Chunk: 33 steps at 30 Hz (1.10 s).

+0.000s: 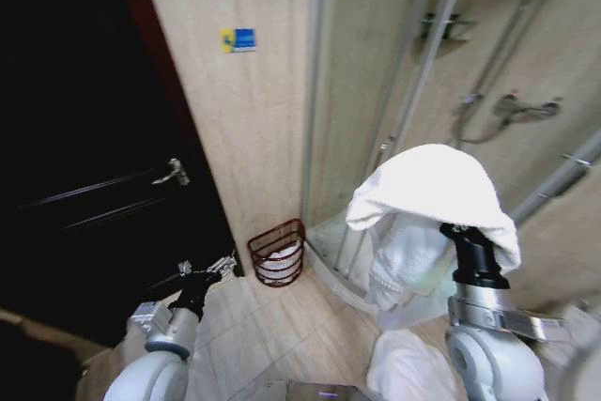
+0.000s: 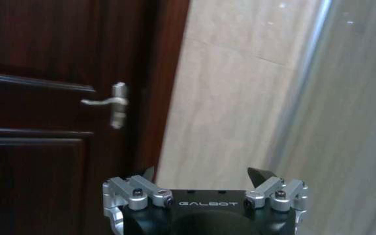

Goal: Discard the used towel into the hamper.

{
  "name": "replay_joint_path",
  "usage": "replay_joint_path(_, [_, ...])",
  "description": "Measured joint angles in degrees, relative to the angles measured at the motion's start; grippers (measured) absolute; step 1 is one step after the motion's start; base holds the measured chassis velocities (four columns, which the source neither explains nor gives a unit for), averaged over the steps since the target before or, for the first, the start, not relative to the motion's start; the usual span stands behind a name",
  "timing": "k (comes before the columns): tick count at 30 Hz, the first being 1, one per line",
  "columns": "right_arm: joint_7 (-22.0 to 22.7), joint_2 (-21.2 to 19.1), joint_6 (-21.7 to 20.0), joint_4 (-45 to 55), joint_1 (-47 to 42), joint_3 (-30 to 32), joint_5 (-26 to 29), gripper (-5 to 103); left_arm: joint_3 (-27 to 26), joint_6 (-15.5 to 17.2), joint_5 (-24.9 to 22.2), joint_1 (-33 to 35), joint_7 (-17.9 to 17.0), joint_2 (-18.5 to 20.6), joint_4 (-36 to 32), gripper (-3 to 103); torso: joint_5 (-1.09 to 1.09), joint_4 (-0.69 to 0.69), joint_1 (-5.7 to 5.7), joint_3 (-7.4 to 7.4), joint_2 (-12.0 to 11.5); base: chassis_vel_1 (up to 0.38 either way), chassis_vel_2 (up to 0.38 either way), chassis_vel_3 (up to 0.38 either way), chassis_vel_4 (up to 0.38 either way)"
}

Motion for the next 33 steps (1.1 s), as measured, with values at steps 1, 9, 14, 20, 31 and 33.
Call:
replay_joint_path(1, [0.0,0.0,0.0,0.0,0.0,0.0,0.0,12,0.0,0.0,0.0,0.0,0.0,0.0,0.0,97,0.0,0.0,0.0,0.0,0.0,0.103,0.132,0.138,0.121])
replay_joint_path(9, [-0.31,-0.83,0.33,-0.52,0.79,-0.23,0.19,12,0.0,0.0,0.0,0.0,0.0,0.0,0.0,97,-0.02,0.0,0.0,0.0,-0.01,0.12,0.125,0.129,0.122])
replay_joint_path(14, [-0.65,-1.58,1.06,-1.93,1.6,0.35,0.62,12,0.0,0.0,0.0,0.0,0.0,0.0,0.0,97,-0.01,0.01,0.0,0.0,-0.01,0.125,0.127,0.109,0.119])
replay_joint_path(20, [-0.68,-2.5,1.21,-2.97,2.59,0.61,1.4,12,0.0,0.0,0.0,0.0,0.0,0.0,0.0,97,-0.02,0.02,0.0,0.0,-0.01,0.068,0.087,0.08,0.082])
replay_joint_path(31, [-1.17,-2.39,1.07,-3.53,2.67,0.26,1.31,12,0.0,0.0,0.0,0.0,0.0,0.0,0.0,97,-0.01,-0.01,0.0,0.0,-0.01,0.0,0.0,0.0,0.0])
replay_joint_path(33, [-1.18,-2.34,1.07,-3.57,2.67,0.26,1.29,12,0.0,0.0,0.0,0.0,0.0,0.0,0.0,97,-0.01,-0.01,0.0,0.0,-0.01,0.0,0.0,0.0,0.0])
